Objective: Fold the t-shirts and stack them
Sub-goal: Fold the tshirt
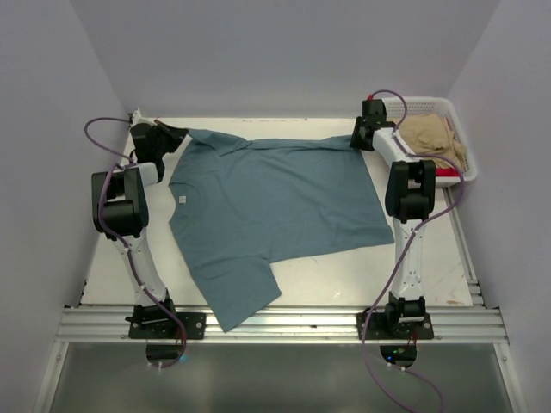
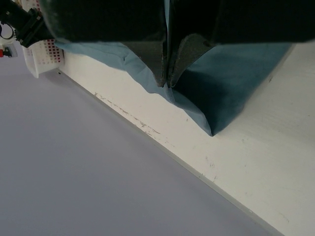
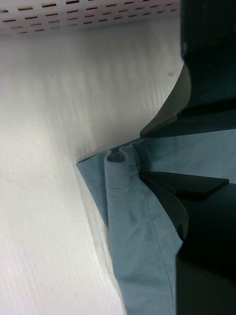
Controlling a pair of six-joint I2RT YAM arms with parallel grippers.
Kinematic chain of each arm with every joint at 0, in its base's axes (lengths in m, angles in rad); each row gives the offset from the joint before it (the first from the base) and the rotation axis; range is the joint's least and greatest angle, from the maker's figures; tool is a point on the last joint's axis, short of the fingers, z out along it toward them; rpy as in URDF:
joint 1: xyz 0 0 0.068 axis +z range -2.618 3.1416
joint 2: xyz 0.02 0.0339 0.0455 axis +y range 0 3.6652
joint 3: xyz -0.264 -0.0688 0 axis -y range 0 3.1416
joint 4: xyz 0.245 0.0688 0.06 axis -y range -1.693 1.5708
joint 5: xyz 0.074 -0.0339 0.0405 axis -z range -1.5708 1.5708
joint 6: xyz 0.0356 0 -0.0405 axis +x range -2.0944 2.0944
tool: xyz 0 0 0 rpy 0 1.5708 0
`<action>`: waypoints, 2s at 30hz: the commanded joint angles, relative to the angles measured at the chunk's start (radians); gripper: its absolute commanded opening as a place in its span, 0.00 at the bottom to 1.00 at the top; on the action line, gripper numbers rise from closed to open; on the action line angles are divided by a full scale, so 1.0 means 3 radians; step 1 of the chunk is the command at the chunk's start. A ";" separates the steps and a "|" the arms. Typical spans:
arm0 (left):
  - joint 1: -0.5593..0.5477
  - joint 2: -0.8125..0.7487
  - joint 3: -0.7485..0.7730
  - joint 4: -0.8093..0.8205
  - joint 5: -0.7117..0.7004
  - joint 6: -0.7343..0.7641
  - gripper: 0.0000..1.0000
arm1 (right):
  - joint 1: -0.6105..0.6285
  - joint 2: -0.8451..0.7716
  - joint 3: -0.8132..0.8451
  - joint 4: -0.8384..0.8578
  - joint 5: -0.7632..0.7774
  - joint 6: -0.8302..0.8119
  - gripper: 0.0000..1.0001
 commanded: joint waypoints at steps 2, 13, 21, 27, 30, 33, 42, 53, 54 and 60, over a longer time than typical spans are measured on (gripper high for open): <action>0.0024 -0.0197 -0.0043 0.0173 0.0055 0.0115 0.00 | -0.0020 -0.0279 0.0149 0.0140 0.0084 -0.0182 0.39; 0.0024 -0.0218 -0.0089 0.0183 0.0070 0.0110 0.00 | -0.0056 -0.0110 0.0338 0.0134 0.0027 -0.0223 0.24; 0.0024 -0.0228 -0.0104 0.0178 0.0070 0.0120 0.00 | -0.0076 -0.0054 0.0385 0.0119 -0.0013 -0.0218 0.15; 0.0024 -0.0243 -0.0114 0.0178 0.0081 0.0125 0.00 | -0.0086 -0.0099 0.0232 0.0180 -0.0014 -0.0192 0.16; 0.0024 -0.0243 -0.0130 0.0183 0.0091 0.0115 0.00 | -0.0091 -0.0100 0.0206 0.0191 -0.0003 -0.0192 0.35; 0.0024 -0.0248 -0.0135 0.0183 0.0096 0.0120 0.00 | -0.0102 -0.0064 0.0236 0.0160 -0.0019 -0.0182 0.47; 0.0024 -0.0233 -0.0145 0.0199 0.0101 0.0110 0.00 | -0.0112 -0.0094 0.0012 0.0242 -0.0172 -0.0075 0.37; 0.0024 -0.0233 -0.0150 0.0204 0.0101 0.0115 0.00 | -0.0112 -0.0100 -0.0198 0.0405 -0.0356 0.0028 0.28; 0.0024 -0.0233 -0.0155 0.0204 0.0106 0.0110 0.00 | -0.0112 -0.0105 -0.0193 0.0400 -0.0361 0.0028 0.25; 0.0024 -0.0233 -0.0165 0.0209 0.0101 0.0115 0.00 | -0.0112 -0.0181 -0.0213 0.0416 -0.0366 -0.0018 0.09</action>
